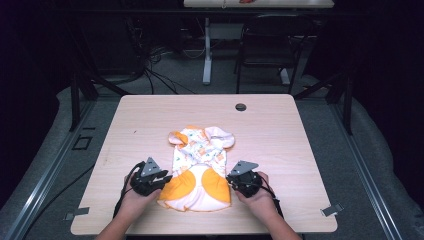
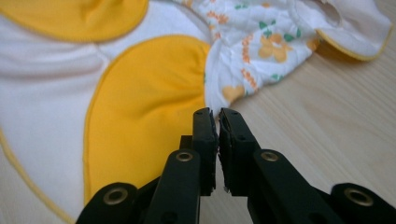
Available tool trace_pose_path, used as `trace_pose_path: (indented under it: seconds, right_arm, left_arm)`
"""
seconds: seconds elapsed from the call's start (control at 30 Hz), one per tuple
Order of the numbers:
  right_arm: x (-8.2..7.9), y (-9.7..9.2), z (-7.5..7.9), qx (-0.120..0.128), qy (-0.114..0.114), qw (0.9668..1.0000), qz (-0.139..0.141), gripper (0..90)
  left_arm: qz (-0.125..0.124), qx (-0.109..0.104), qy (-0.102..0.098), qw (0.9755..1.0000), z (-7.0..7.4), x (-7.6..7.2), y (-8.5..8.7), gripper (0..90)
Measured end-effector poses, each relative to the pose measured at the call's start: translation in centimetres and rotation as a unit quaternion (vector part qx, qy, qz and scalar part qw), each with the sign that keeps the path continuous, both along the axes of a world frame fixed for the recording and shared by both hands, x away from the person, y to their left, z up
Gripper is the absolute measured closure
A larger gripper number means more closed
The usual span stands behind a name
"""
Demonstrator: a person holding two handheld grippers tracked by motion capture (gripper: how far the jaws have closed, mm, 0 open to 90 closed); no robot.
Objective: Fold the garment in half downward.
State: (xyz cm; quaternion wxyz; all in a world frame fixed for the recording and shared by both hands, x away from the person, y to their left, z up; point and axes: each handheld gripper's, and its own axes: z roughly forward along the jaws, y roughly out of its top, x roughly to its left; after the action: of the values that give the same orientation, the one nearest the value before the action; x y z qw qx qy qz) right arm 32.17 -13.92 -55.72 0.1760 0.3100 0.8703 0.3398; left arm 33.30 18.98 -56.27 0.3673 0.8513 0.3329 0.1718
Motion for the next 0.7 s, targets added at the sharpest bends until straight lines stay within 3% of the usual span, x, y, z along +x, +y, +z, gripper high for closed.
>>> trace_pose_path:
  seconds: [0.23, 0.33, 0.5, 0.63, 0.7]
  right_arm:
    - [2.2, 1.7, -0.5, 0.003, 0.013, 0.9999, 0.007, 85.6]
    - [2.7, 2.1, -0.9, 0.008, 0.020, 0.9997, 0.007, 86.5]
    - [2.9, 2.4, -1.3, -0.003, 0.029, 0.9995, 0.016, 87.6]
    - [2.7, 2.3, -1.4, -0.017, 0.028, 0.9992, 0.023, 87.2]
    - [2.6, 2.3, -1.5, -0.013, 0.026, 0.9993, 0.023, 86.6]
  left_arm:
    - [0.000, -0.011, 0.018, 0.9998, -0.7, 1.6, -1.6, 77.5]
    - [0.000, -0.004, 0.022, 0.9997, -1.2, 2.0, -1.9, 79.7]
    - [-0.007, -0.004, 0.028, 0.9996, -1.4, 2.1, -2.0, 84.5]
    - [-0.015, -0.001, 0.031, 0.9994, -1.4, 1.9, -2.1, 84.8]
    - [-0.020, 0.004, 0.034, 0.9992, -1.5, 1.7, -2.3, 83.6]
